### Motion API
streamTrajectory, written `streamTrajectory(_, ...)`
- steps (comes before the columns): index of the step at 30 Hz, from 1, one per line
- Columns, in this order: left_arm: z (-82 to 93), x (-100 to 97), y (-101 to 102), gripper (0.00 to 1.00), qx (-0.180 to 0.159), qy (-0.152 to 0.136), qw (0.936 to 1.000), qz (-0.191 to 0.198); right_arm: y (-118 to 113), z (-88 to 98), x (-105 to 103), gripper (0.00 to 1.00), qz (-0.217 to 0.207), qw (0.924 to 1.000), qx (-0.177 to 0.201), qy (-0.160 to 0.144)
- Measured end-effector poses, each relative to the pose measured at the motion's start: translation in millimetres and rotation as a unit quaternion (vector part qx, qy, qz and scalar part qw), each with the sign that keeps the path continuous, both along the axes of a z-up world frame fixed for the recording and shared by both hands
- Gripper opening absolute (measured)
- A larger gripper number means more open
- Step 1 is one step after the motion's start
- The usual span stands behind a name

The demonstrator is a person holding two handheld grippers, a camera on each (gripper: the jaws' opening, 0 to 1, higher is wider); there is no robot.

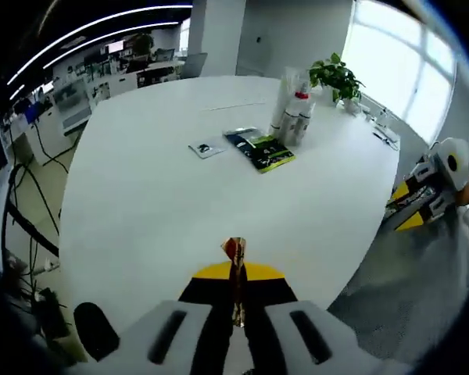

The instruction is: Arrange the skincare products in the storage area until every visible bottle or jar stands upright without overlapping.

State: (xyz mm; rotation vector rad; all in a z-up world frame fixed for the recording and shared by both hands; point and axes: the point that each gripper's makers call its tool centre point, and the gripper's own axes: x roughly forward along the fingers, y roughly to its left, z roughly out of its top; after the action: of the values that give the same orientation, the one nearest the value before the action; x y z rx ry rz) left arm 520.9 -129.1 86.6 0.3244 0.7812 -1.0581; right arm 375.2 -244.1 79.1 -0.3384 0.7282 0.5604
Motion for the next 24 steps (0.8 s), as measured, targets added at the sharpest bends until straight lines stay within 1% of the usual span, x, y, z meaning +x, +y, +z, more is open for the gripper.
streamTrajectory(2, 7.9, -18.8, -3.3, 0.00, -0.007, 0.010, 0.9999, 0.003, 7.0, 5.0, -1.4, 0.24, 0.012, 0.9999, 0.009, -0.006)
streamTrajectory(3, 11.7, -27.3, -4.7, 0.00, -0.008, 0.006, 0.9999, 0.004, 9.8, 7.2, -1.6, 0.24, 0.017, 0.9997, 0.014, -0.009)
streamTrajectory(4, 15.9, -35.8, -6.5, 0.00, -0.008, -0.011, 0.9999, 0.006, 12.0, 8.9, -1.7, 0.24, 0.023, 0.9995, 0.017, -0.014)
streamTrajectory(5, 16.9, -43.6, -8.9, 0.00, -0.007, -0.017, 0.9998, 0.002, 13.4, 9.8, -2.5, 0.24, 0.027, 0.9993, 0.018, -0.017)
streamTrajectory(6, 18.1, -55.6, -12.5, 0.00, -0.002, -0.030, 0.9995, -0.008, 15.5, 10.5, -3.8, 0.24, 0.033, 0.9991, 0.019, -0.018)
streamTrajectory(8, 15.2, -69.0, -16.6, 0.00, 0.017, -0.064, 0.9974, -0.028, 20.3, 13.1, -4.9, 0.24, 0.043, 0.9985, 0.027, -0.022)
streamTrajectory(9, 13.6, -74.0, -19.1, 0.00, 0.020, -0.072, 0.9967, -0.032, 21.8, 14.6, -5.1, 0.24, 0.047, 0.9982, 0.028, -0.025)
streamTrajectory(10, 12.2, -80.0, -21.2, 0.00, 0.021, -0.074, 0.9965, -0.034, 23.3, 15.8, -5.5, 0.24, 0.051, 0.9979, 0.031, -0.027)
streamTrajectory(12, 7.6, -88.3, -27.0, 0.00, 0.015, -0.080, 0.9964, -0.025, 27.1, 17.4, -7.1, 0.23, 0.059, 0.9972, 0.036, -0.029)
streamTrajectory(13, 5.1, -88.4, -26.9, 0.00, 0.031, -0.092, 0.9946, -0.036, 28.1, 18.2, -7.1, 0.23, 0.063, 0.9969, 0.035, -0.032)
streamTrajectory(14, 5.1, -85.6, -26.0, 0.00, 0.043, -0.110, 0.9923, -0.038, 29.4, 19.0, -7.4, 0.23, 0.066, 0.9966, 0.037, -0.034)
streamTrajectory(15, 5.4, -83.2, -27.1, 0.00, 0.042, -0.118, 0.9915, -0.034, 31.1, 20.2, -7.9, 0.23, 0.070, 0.9961, 0.040, -0.036)
streamTrajectory(17, 8.9, -77.7, -28.2, 0.00, 0.025, -0.126, 0.9916, -0.017, 31.9, 20.4, -8.3, 0.23, 0.075, 0.9958, 0.035, -0.039)
streamTrajectory(19, 6.4, -71.7, -25.9, 0.00, 0.031, -0.138, 0.9899, -0.008, 32.7, 19.6, -8.6, 0.23, 0.077, 0.9957, 0.035, -0.038)
streamTrajectory(20, 3.8, -69.6, -24.9, 0.00, 0.039, -0.145, 0.9886, -0.006, 33.2, 20.0, -8.5, 0.23, 0.077, 0.9957, 0.034, -0.039)
streamTrajectory(21, 1.2, -68.5, -22.3, 0.00, 0.056, -0.154, 0.9865, -0.007, 34.9, 21.8, -8.0, 0.23, 0.080, 0.9952, 0.037, -0.043)
streamTrajectory(22, 0.9, -70.7, -23.5, 0.00, 0.054, -0.153, 0.9866, -0.010, 35.1, 22.2, -7.9, 0.23, 0.080, 0.9951, 0.037, -0.044)
streamTrajectory(23, 3.1, -73.2, -24.3, 0.00, 0.051, -0.160, 0.9857, -0.015, 34.6, 22.0, -8.2, 0.23, 0.079, 0.9952, 0.036, -0.043)
streamTrajectory(24, 6.0, -73.9, -27.2, 0.00, 0.046, -0.172, 0.9836, -0.028, 34.1, 21.7, -8.4, 0.23, 0.078, 0.9954, 0.036, -0.042)
